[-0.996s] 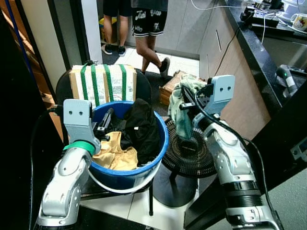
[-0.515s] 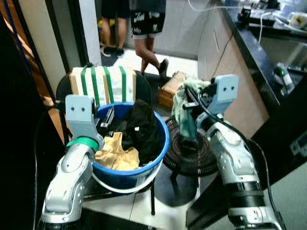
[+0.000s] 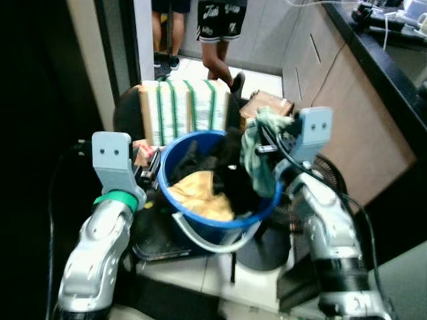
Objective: Clothes washing
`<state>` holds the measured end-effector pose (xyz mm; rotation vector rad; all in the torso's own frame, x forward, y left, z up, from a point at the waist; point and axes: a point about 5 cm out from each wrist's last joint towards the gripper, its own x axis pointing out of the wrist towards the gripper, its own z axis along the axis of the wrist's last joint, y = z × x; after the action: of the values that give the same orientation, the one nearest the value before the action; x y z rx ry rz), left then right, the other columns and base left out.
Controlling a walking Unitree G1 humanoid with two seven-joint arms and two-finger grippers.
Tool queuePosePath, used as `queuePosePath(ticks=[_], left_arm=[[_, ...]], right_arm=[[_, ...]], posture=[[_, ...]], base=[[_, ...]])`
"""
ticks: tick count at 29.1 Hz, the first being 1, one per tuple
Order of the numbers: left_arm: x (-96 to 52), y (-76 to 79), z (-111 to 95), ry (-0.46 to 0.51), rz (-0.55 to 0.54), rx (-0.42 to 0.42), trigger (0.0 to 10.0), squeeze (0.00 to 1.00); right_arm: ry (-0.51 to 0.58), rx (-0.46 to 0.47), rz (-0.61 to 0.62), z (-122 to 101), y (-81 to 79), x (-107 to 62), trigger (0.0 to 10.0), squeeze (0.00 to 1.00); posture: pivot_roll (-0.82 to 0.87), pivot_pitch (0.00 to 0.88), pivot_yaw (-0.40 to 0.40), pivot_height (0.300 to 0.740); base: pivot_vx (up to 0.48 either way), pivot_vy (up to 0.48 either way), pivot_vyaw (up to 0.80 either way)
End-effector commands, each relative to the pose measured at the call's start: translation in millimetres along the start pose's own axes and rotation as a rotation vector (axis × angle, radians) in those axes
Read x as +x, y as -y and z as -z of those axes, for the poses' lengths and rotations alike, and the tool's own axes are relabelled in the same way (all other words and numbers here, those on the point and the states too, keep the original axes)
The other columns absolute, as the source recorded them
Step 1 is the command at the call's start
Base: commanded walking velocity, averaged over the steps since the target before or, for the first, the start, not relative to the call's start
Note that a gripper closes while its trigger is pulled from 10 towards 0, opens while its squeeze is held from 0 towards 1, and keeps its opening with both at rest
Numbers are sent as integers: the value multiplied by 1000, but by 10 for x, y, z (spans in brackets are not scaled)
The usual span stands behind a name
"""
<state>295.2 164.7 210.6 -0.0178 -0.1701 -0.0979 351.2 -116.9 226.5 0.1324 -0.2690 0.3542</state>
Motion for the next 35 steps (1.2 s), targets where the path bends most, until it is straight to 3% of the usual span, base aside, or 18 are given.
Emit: queuePosePath(ticks=[1, 4, 19, 24, 28, 30, 35], left_arm=[[-27, 29, 22, 0, 22, -16, 10000, 0], [-31, 10, 19, 10, -6, -66, 10000, 0], [-22, 4, 32, 15, -2, -56, 10000, 0], [-5, -72, 149, -30, -92, -46, 10000, 0], [25, -73, 128, 53, -116, -9, 10000, 0], [63, 29, 115, 64, -55, -64, 10000, 0], [148, 109, 28, 147, -15, 9, 10000, 0]], right_arm=[[2, 2, 13, -16, 42, -17, 10000, 0], [1, 3, 11, -13, 36, -20, 10000, 0], [4, 1, 2, -11, 0, -3, 10000, 0], [-36, -39, 66, 33, 124, 10, 10000, 0], [-41, -46, 84, 53, 163, -17, 10000, 0], [-50, -65, 106, 96, 217, -64, 10000, 0], [-48, -71, 172, 158, 302, -161, 10000, 0]], posture=[[73, 56, -72, 740], [74, 55, -74, 740], [76, 33, -84, 740], [76, 24, -88, 740], [75, 13, -87, 740], [90, 1, -75, 740], [104, 0, 0, 740]], base=[[0, -480, 0], [0, -160, 0], [0, 0, 0], [0, 0, -599], [0, 0, -800], [0, 0, -800], [0, 0, -800]])
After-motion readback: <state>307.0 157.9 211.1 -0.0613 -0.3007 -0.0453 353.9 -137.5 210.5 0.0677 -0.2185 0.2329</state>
